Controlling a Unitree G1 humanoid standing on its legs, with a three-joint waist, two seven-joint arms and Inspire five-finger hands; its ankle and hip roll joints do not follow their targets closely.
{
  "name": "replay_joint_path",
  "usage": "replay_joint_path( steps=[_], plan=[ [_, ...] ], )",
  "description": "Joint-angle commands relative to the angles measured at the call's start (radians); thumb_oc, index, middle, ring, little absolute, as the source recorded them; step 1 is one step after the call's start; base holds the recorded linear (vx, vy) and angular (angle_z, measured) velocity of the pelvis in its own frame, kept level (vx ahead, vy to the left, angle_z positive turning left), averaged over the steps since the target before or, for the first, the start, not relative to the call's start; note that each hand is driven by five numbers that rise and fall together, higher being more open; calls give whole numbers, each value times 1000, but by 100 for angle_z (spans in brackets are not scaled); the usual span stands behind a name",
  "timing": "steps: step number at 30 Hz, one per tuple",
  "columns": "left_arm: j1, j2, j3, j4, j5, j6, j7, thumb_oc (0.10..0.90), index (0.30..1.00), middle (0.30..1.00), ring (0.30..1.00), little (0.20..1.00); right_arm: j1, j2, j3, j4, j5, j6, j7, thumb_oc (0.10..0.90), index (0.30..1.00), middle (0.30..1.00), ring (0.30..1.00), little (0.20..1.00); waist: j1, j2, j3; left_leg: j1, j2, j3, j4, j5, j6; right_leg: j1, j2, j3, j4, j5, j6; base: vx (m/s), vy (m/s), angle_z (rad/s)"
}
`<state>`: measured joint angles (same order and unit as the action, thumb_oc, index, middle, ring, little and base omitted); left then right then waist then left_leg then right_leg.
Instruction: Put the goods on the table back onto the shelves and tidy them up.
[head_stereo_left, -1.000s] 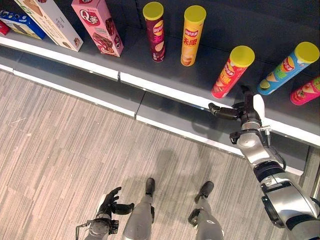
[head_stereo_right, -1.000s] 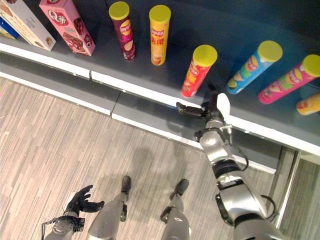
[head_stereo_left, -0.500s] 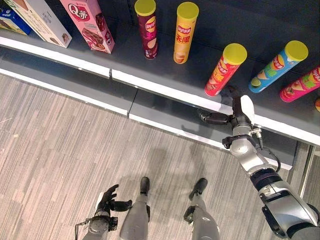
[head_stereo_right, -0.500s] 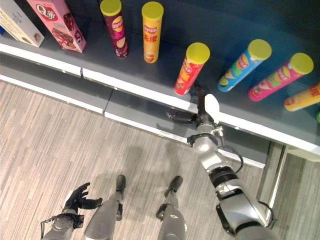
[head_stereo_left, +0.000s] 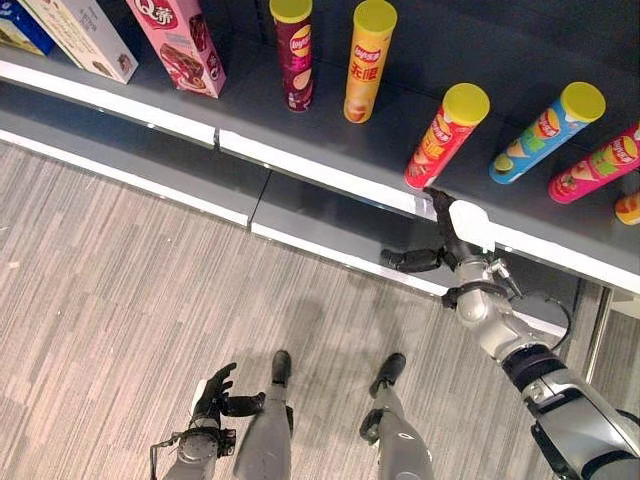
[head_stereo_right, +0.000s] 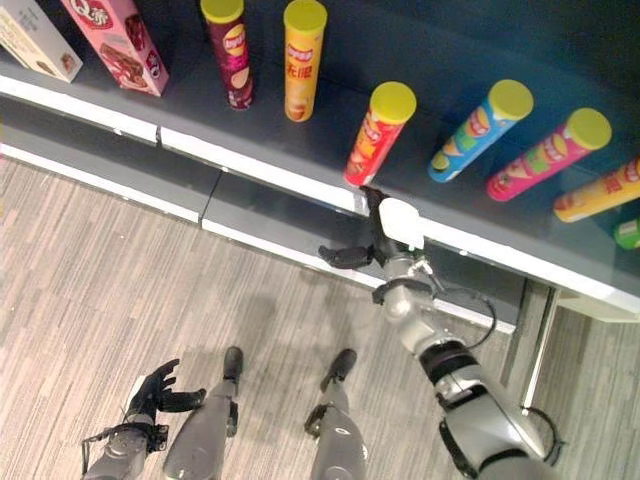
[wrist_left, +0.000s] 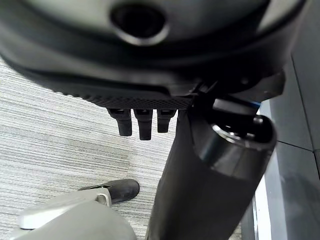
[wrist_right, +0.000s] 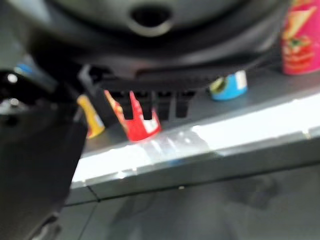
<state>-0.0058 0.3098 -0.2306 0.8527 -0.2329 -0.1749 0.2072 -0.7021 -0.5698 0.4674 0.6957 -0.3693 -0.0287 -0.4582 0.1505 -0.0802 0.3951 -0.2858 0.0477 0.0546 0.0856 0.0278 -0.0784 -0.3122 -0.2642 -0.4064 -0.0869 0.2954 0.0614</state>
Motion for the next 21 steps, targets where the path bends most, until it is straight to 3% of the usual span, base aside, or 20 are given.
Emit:
replay_joint_path(
  steps=[1,21],
  plan=[
    [57,26,-28,1,9,-37,15,800,900,900,900,900,-140,-84,28,-8,-10,-19,-55,800,900,900,900,900,38,58,-32,41,26,-132,-173,40,5,63,-44,30,165,-186,128,1,-19,4],
    [55,37,-65,3,-26,-45,16,800,900,900,900,900,-314,-134,98,198,40,2,-75,800,900,900,900,900,73,92,-15,7,22,-161,-173,57,2,39,-40,17,192,-201,123,8,-8,4]
  ],
)
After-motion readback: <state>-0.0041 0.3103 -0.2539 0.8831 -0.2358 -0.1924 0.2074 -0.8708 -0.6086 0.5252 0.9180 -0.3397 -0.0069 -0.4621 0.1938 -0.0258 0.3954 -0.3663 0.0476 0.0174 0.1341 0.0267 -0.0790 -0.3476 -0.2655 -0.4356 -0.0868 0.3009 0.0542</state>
